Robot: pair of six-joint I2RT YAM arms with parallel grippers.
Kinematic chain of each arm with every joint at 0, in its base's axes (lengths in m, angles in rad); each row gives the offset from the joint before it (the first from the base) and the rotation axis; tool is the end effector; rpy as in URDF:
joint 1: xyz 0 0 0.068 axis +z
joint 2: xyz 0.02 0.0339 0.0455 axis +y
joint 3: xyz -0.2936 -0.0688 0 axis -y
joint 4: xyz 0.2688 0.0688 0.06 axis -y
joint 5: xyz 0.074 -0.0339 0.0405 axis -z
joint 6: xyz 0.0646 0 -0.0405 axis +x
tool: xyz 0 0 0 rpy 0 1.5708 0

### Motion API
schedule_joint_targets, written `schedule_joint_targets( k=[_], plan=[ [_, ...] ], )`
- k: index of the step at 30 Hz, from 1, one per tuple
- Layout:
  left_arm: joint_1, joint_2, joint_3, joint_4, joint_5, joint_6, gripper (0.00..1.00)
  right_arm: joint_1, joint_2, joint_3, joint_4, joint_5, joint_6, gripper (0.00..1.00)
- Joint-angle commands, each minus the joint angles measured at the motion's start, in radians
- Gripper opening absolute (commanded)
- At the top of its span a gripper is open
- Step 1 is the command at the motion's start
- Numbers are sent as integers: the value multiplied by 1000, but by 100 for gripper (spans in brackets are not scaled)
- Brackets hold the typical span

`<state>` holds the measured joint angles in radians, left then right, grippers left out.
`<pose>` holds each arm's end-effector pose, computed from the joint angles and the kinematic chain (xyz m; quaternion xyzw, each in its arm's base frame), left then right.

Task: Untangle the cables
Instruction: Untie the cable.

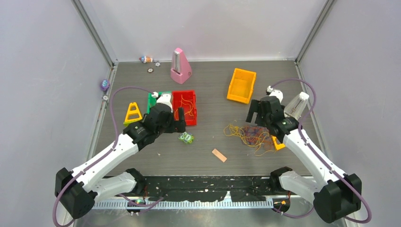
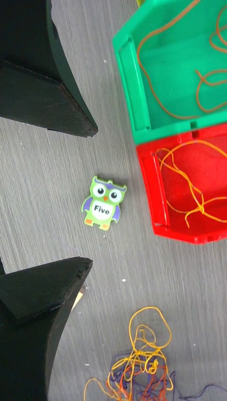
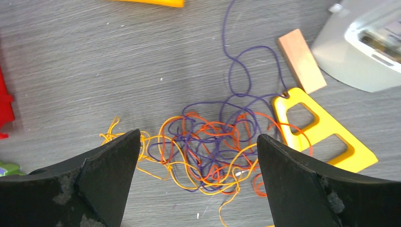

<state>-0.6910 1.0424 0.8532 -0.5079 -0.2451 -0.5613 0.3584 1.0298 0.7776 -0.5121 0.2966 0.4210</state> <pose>0.2042 -0.1486 0.2877 0.0067 0.9008 -0.1563 0.4052 0.2333 0.0672 0.2622 0.0864 0.9074 0.0217 0.4106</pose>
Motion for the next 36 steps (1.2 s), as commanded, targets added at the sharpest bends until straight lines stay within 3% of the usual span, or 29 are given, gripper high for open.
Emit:
schedule_joint_targets(
  k=[1,8,13,19,30,34,36],
  plan=[
    [3,-81,24,39,-86,33,99,-34,-62,0,-40,28,53,98],
    [10,-116,123,-117,-55,85,100,-52,-43,92,-103,-81,116,98],
    [10,-225,8,-4,11,171,99,-53,-25,16,-4,-106,105,98],
    [10,-339,-142,136,95,170,99,-52,53,-113,136,35,107,92],
    [10,-335,-243,135,321,117,96,-54,184,-192,167,1,185,89],
    [10,-343,-295,183,348,95,95,-53,255,-197,180,-71,230,78],
    [10,-345,-319,213,359,87,95,-49,255,-227,229,-130,247,57]
  ],
)
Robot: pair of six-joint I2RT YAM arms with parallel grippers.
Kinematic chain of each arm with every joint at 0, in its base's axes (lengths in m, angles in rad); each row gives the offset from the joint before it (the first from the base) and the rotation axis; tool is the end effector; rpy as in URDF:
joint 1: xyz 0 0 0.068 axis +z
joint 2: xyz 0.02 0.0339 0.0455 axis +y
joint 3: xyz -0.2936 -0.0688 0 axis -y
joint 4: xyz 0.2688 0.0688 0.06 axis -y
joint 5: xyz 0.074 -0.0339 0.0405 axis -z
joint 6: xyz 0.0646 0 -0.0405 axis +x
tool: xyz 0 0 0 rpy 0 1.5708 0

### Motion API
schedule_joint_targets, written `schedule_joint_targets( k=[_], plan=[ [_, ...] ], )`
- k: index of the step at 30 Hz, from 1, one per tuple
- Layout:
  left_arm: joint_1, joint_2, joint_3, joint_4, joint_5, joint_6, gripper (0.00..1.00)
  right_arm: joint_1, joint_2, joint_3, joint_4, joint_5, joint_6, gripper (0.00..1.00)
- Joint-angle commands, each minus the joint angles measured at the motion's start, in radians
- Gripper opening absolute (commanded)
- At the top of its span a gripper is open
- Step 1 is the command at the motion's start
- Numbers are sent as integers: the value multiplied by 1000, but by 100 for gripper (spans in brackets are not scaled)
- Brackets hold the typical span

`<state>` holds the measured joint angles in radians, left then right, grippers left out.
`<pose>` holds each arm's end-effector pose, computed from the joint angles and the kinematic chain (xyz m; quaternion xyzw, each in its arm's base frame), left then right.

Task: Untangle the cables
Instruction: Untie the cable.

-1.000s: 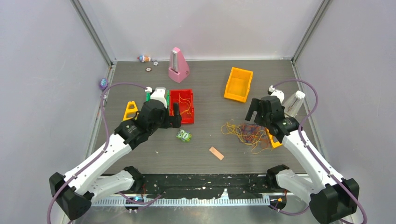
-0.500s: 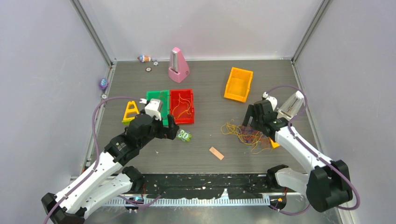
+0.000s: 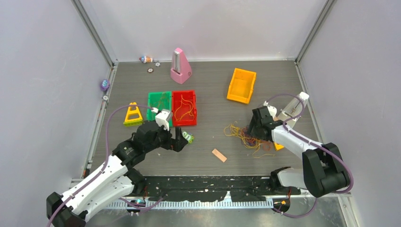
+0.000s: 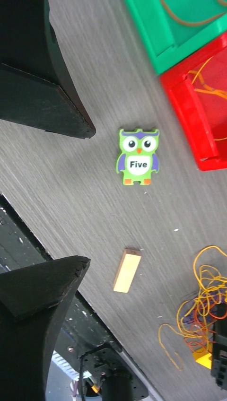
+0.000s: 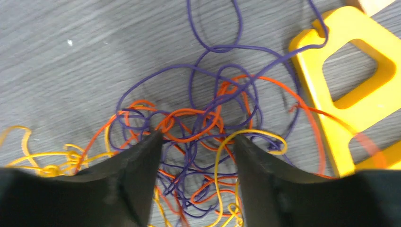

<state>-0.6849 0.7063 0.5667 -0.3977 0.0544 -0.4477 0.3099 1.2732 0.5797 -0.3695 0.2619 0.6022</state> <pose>0.1451 -0.1230 0.2552 0.1162 0.8614 -0.2849 0.4041 0.2387 0.0589 0.1493 0.1722 0.9446 -0.0038 0.2792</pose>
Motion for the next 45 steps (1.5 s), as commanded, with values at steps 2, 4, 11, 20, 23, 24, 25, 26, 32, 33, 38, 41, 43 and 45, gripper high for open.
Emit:
schedule_joint_targets(
  k=[2,4,11,20,23,24,25,26,32,33,38,41,43,45],
  plan=[
    [4,-3,-55,138,75,-33,95,26,-1,-46,123,-131,64,27],
    [2,13,-80,185,100,-37,95,62,-15,-47,150,-167,41,9],
    [0,154,-85,328,202,-30,93,171,-90,-16,304,-435,-30,6],
    [-45,340,-5,405,191,-2,94,190,-235,11,241,-330,-51,62],
    [-56,411,42,388,155,11,94,175,-247,10,177,-288,-64,81],
    [-59,434,57,372,146,15,94,169,-251,7,172,-289,-68,81],
    [-62,454,74,365,147,22,93,168,-252,2,170,-291,-70,81],
    [-65,477,87,359,153,28,92,167,-253,1,166,-293,-72,82],
    [-109,580,163,314,171,78,83,168,-228,9,140,-332,-100,81],
    [-121,600,176,302,165,84,81,171,-223,9,141,-338,-104,81],
    [-154,699,218,280,165,92,74,213,-115,28,153,-383,-129,84],
    [-182,740,226,278,133,104,72,269,-36,65,149,-371,-138,86],
    [-189,762,226,278,109,101,71,303,-10,86,155,-363,-142,87],
    [-190,784,231,280,90,101,67,336,-2,102,159,-350,-147,87]
  ],
)
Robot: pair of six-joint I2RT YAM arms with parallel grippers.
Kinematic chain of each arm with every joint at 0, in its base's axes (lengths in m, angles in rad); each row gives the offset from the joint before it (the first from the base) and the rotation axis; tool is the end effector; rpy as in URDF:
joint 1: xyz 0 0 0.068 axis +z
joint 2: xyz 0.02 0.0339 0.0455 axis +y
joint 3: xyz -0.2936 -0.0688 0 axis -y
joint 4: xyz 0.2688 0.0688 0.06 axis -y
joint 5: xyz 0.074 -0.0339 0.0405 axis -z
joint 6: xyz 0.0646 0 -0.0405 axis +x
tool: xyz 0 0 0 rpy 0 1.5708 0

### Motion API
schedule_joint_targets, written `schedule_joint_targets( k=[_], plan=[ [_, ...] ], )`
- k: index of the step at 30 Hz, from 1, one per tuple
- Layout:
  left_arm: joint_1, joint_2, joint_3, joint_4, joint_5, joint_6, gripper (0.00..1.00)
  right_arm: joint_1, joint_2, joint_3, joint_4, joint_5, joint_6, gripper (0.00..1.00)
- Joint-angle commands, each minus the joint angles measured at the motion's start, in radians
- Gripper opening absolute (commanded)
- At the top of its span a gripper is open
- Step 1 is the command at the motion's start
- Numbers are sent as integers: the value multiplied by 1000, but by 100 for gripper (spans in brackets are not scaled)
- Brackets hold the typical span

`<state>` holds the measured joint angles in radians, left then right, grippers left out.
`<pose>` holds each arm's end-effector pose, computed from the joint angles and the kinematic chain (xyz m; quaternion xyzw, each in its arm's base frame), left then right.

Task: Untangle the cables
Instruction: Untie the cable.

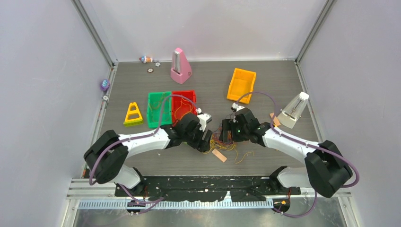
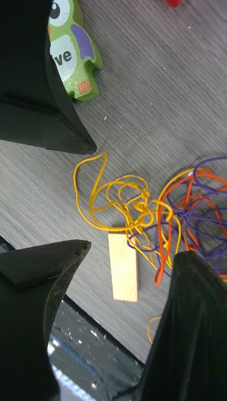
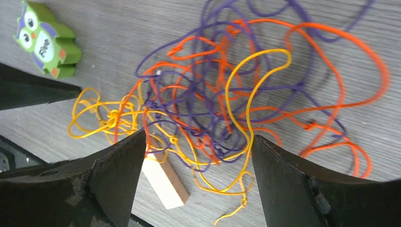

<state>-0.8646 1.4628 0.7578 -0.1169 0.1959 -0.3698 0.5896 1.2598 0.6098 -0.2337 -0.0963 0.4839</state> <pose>0.2017 -0.2558 0.1763 0.2615 0.8893 -0.2849 0.2442 0.2194 0.1543 0.1712 -0.0659 0.9383 0.2110 0.2660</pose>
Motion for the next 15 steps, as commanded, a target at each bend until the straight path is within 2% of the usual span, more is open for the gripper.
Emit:
schedule_joint_targets(
  k=[1,6,10,15],
  plan=[
    [-10,36,45,-1,-60,27,62,64,13,82,22,11,-28,87],
    [-10,78,83,-13,-85,47,28,98,36,92,26,19,-29,86],
    [-10,45,54,8,-120,49,2,115,31,82,32,32,-25,86],
    [-10,-1,6,43,-128,39,0,119,-66,46,40,70,-43,82]
  ],
)
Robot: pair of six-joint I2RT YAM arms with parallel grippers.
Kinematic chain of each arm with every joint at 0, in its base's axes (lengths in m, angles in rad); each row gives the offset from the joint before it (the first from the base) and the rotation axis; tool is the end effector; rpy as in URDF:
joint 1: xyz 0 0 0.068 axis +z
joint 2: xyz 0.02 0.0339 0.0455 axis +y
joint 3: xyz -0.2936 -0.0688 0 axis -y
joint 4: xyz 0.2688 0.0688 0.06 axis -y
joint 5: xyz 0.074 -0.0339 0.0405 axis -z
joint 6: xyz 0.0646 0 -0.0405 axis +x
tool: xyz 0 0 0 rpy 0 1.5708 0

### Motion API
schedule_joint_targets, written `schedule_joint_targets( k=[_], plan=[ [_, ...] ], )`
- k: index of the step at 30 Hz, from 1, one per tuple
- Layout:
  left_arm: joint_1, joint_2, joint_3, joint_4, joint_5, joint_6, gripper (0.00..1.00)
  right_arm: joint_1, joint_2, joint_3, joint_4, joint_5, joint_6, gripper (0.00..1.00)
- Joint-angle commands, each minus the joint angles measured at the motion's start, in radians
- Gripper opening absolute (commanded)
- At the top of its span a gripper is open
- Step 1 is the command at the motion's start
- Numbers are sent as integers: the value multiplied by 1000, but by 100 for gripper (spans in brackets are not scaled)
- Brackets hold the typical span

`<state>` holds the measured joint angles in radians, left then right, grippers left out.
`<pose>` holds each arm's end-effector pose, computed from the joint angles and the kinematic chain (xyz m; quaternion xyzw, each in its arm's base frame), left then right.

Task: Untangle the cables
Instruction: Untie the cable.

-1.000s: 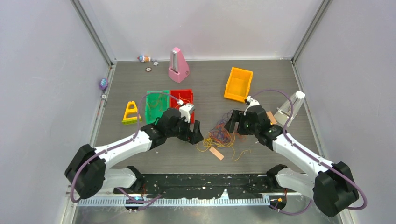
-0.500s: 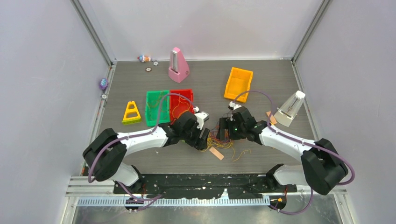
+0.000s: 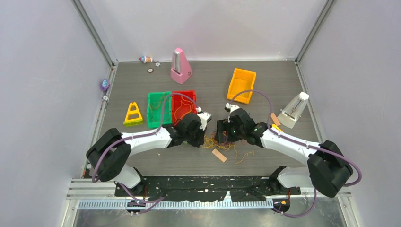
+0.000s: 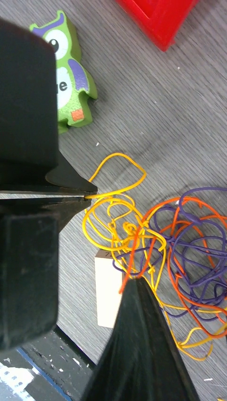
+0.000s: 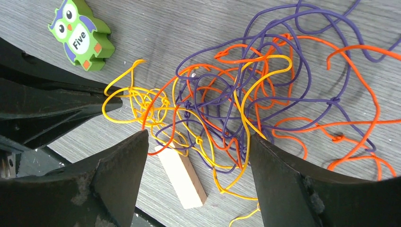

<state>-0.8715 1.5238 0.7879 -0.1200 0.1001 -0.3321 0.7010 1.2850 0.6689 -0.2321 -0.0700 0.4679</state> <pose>0.2116 -0.2616 0.1664 0.2662 0.8971 -0.2365 0.2615 0.2132 0.1859 0.1850 -0.1210 0.9271 0.2222 0.2766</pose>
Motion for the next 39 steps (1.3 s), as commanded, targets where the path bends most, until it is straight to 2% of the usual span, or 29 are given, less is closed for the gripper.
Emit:
schedule_joint_targets(
  k=[1,4,7,14,22,25,29,32,33,35,38,39],
  plan=[
    [-3,-72,-32,42,-38,-2,0,7,-110,-28,55,41,-34,80],
    [-3,-118,-59,35,-57,-8,0,8,-177,-49,104,-8,-83,72],
    [-2,-185,-87,20,-87,-11,0,8,-197,-57,135,-49,-117,69],
    [15,-291,-118,-20,-91,-25,0,46,-103,-31,224,-171,-213,67],
    [29,-343,-136,-40,-92,-32,0,122,89,44,280,-97,-243,67],
    [29,-381,-138,-62,-91,-33,0,126,130,42,327,-67,-221,59],
    [36,-468,-124,-163,-223,-49,0,126,108,20,348,8,-177,43],
    [81,-558,-110,-268,-313,-70,0,124,29,-25,347,85,-146,39],
    [108,-589,-108,-296,-319,-73,0,123,10,-36,346,130,-140,40],
    [180,-647,-102,-361,-304,-85,0,118,-44,-65,331,186,-128,51],
    [296,-721,-64,-453,-229,-116,0,101,-85,-77,267,232,-101,74],
    [321,-745,-52,-475,-212,-126,0,93,-87,-75,214,239,-94,77]
  ],
)
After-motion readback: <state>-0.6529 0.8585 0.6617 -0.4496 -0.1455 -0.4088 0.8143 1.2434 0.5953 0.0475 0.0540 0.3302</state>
